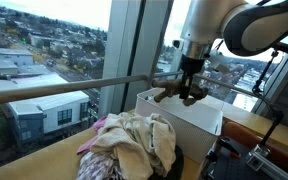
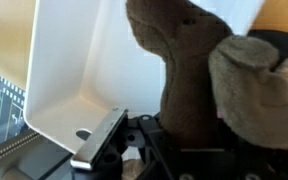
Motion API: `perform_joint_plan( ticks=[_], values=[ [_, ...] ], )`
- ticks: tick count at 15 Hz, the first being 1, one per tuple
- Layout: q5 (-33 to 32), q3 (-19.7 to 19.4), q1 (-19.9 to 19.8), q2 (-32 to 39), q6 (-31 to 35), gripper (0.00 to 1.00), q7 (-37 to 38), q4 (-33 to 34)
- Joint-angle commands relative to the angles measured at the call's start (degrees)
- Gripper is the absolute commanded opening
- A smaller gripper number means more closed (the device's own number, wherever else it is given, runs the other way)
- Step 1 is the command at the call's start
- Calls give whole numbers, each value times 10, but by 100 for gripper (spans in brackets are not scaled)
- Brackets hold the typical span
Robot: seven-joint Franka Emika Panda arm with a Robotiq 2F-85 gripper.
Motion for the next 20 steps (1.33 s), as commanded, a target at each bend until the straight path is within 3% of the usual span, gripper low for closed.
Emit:
perform_joint_plan(
  ticks=[1, 5, 8, 15, 20],
  values=[
    [5, 58, 33, -39, -59, 0, 22, 16],
    [0, 113, 68, -2, -80, 0, 48, 69],
    [-1, 128, 86, 49, -80, 0, 51, 120],
    [7, 115, 131, 210, -99, 0, 38, 280],
    [26, 106, 156, 302, -125, 0, 24, 346]
  ],
)
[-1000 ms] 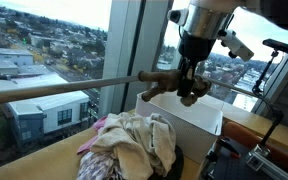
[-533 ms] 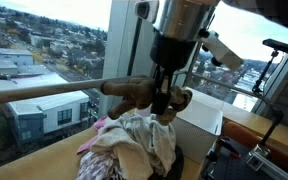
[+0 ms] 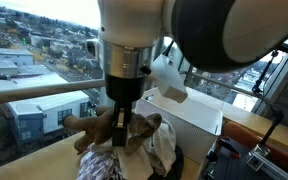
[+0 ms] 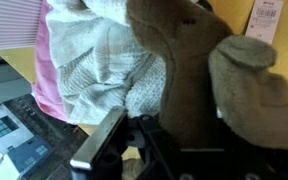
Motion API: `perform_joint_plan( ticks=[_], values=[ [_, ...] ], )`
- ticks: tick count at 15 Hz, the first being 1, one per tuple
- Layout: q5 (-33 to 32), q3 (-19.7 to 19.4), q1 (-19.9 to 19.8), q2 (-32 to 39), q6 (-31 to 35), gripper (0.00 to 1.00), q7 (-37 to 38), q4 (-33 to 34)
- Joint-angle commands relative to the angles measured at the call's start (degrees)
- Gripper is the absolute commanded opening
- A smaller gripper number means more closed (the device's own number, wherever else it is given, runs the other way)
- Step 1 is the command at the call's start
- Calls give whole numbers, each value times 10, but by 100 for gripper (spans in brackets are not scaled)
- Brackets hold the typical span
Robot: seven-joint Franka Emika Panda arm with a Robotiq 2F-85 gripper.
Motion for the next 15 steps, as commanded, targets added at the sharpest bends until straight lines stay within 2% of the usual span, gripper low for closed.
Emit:
perform_joint_plan(
  ticks=[1, 2, 4, 7, 13, 15],
  values=[
    [25, -14, 27, 67, -42, 0, -19, 62],
    [31, -15, 30, 79, -51, 25, -21, 66],
    [40, -17, 34, 97, -67, 33, -25, 75],
    [53, -21, 31, 106, -96, 54, -37, 97],
    [76, -33, 8, 64, -147, 98, -55, 125],
    [86, -34, -3, 50, -162, 100, -60, 135]
  ],
)
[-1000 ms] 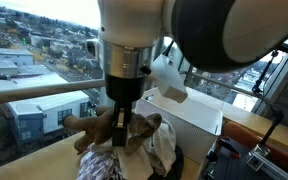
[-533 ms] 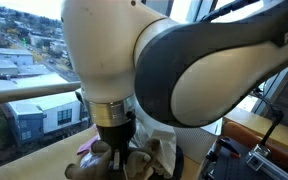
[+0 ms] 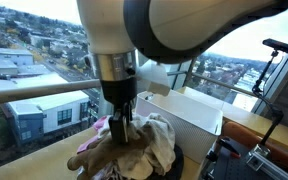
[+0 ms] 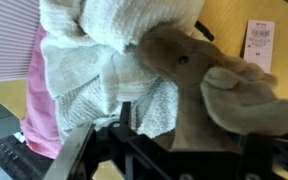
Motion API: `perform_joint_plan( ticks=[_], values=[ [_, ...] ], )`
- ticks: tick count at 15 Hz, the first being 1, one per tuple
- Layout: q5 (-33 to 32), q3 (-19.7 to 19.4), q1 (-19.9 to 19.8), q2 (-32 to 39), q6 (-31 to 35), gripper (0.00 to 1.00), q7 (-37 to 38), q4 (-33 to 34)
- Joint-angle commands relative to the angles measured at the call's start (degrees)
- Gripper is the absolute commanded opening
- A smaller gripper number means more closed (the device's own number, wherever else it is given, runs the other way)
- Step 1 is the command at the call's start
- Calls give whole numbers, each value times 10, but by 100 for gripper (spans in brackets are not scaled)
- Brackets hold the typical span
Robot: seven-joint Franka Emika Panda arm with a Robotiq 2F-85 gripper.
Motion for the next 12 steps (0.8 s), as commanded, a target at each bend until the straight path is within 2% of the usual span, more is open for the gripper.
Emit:
perform_joint_plan(
  ticks=[1, 6, 12],
  values=[
    [28, -6, -17, -33, -39, 100, -23, 18],
    [43, -9, -36, -47, -60, 100, -25, 42],
    [39, -14, -40, -44, -43, 100, -16, 39]
  ],
)
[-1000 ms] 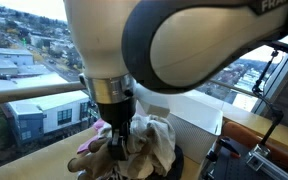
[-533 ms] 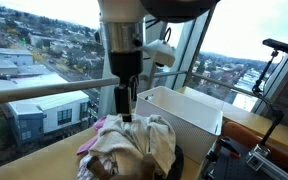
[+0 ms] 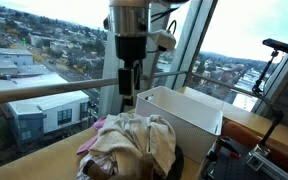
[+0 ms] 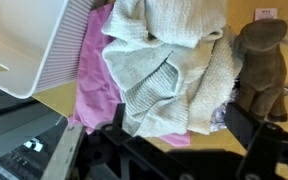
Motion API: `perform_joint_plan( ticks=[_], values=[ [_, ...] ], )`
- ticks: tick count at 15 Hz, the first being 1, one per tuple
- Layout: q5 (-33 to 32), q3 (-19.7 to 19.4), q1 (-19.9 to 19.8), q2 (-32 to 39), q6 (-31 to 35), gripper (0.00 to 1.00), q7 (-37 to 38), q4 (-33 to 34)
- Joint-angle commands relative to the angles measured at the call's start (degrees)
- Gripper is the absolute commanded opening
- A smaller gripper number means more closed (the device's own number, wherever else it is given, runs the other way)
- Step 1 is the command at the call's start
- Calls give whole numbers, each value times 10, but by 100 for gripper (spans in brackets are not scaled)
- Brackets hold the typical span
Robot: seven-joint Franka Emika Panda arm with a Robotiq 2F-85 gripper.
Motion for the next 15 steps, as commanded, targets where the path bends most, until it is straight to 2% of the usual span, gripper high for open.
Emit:
perform_joint_plan(
  ticks=[1, 11, 15],
  values=[
    [6, -10, 8, 1, -1, 100, -3, 4],
    [7, -10, 8, 1, -1, 100, -3, 4],
    [-17, -15, 24, 8, -8, 100, 0, 24]
  ],
)
